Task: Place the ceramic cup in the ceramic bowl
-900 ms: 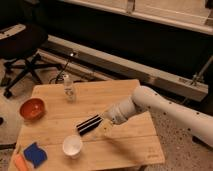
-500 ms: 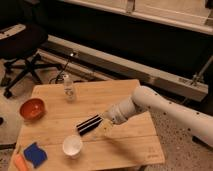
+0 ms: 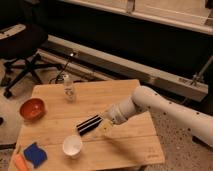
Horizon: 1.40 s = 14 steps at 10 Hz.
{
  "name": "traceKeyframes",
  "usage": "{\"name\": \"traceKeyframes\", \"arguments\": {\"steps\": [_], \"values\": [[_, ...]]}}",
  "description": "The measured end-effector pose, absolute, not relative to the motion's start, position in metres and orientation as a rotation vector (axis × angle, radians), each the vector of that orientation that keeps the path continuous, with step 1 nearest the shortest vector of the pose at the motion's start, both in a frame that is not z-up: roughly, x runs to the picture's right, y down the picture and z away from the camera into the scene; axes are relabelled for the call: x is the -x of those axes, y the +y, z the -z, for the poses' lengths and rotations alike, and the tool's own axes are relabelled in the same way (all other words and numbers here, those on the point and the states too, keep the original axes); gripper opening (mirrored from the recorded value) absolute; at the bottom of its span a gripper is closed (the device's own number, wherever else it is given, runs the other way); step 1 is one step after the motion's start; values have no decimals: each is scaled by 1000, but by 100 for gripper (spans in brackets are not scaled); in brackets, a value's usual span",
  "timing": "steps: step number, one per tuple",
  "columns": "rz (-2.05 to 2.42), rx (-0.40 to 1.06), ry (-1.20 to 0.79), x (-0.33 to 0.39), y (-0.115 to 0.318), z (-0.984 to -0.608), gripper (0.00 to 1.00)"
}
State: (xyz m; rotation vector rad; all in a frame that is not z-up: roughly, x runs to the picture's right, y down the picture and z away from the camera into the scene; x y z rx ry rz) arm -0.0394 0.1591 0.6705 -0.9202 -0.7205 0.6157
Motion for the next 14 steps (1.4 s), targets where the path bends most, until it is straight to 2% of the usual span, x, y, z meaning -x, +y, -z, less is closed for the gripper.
{"name": "traceKeyframes", "arguments": {"steps": [14], "values": [[-605, 893, -690, 42, 156, -671, 80]]}}
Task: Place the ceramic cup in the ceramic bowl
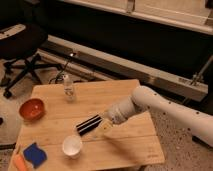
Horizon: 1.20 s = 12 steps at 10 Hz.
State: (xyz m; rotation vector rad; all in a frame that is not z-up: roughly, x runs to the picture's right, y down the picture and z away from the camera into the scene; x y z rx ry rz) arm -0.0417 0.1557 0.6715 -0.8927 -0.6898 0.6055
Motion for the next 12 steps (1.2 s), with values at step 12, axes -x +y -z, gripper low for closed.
{"name": "traceKeyframes", "arguments": {"steps": [12], "values": [[-353, 699, -483, 123, 155, -659, 80]]}}
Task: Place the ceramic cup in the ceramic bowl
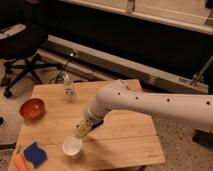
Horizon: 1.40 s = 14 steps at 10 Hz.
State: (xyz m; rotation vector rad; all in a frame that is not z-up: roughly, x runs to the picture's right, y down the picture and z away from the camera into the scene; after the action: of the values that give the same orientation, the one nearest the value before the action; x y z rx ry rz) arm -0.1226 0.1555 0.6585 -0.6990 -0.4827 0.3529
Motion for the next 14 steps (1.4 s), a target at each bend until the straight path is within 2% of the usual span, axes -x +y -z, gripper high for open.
{"name": "traceKeyframes", "arguments": {"steps": [8, 14], "values": [[-267, 703, -478, 162, 204, -685, 80], [-215, 637, -440, 156, 212, -713, 80]]}}
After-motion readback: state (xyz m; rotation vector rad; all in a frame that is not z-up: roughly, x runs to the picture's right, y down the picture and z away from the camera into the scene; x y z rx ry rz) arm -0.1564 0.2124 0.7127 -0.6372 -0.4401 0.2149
